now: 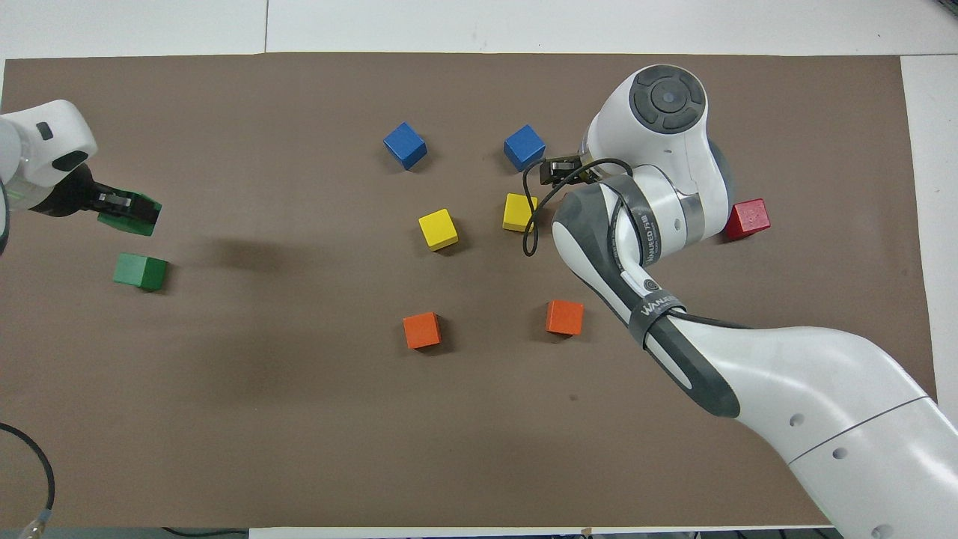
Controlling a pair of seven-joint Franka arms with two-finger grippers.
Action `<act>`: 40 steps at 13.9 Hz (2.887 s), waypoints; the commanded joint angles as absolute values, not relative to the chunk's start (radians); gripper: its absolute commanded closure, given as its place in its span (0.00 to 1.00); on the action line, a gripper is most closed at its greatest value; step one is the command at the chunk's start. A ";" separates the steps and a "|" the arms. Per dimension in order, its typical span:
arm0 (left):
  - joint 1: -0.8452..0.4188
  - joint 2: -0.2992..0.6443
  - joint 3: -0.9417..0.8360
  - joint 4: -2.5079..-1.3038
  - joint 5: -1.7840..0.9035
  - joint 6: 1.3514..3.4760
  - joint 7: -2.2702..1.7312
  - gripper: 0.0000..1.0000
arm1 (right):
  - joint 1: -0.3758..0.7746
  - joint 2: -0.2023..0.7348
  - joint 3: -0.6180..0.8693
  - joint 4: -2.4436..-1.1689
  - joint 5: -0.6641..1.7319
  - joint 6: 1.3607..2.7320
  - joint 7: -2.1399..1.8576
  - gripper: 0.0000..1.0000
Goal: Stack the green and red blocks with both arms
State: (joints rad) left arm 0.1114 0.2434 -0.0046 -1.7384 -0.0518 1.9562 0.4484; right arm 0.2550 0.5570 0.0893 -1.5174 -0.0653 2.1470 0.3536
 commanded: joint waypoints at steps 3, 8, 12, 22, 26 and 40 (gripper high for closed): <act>0.213 0.160 -0.014 -1.951 -0.034 2.149 0.610 1.00 | 0.249 0.502 0.092 -1.637 -0.072 2.226 0.367 0.00; 0.233 0.153 -0.017 -2.036 -0.035 2.229 0.611 1.00 | 0.255 0.499 0.094 -1.686 -0.071 2.279 0.368 0.00; 0.233 0.153 -0.017 -2.037 -0.040 2.209 0.595 1.00 | 0.258 0.514 0.094 -1.692 -0.071 2.308 0.376 0.00; 0.218 0.146 -0.015 -2.080 -0.040 2.247 0.561 1.00 | 0.238 0.479 0.089 -1.582 -0.084 2.115 0.417 1.00; 0.218 0.126 -0.015 -2.155 -0.040 2.353 0.574 0.23 | 0.082 0.349 0.084 -1.601 -0.081 2.034 0.169 1.00; 0.216 0.130 -0.015 -1.912 -0.034 2.128 0.572 0.00 | -0.117 0.173 0.084 -1.942 -0.064 2.230 -0.196 1.00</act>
State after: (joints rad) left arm 0.2213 0.1441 -0.0166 -1.9776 -0.0516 2.2031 0.5796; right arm -0.1070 0.2128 0.0757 -1.8953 -0.0699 2.2084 -0.1509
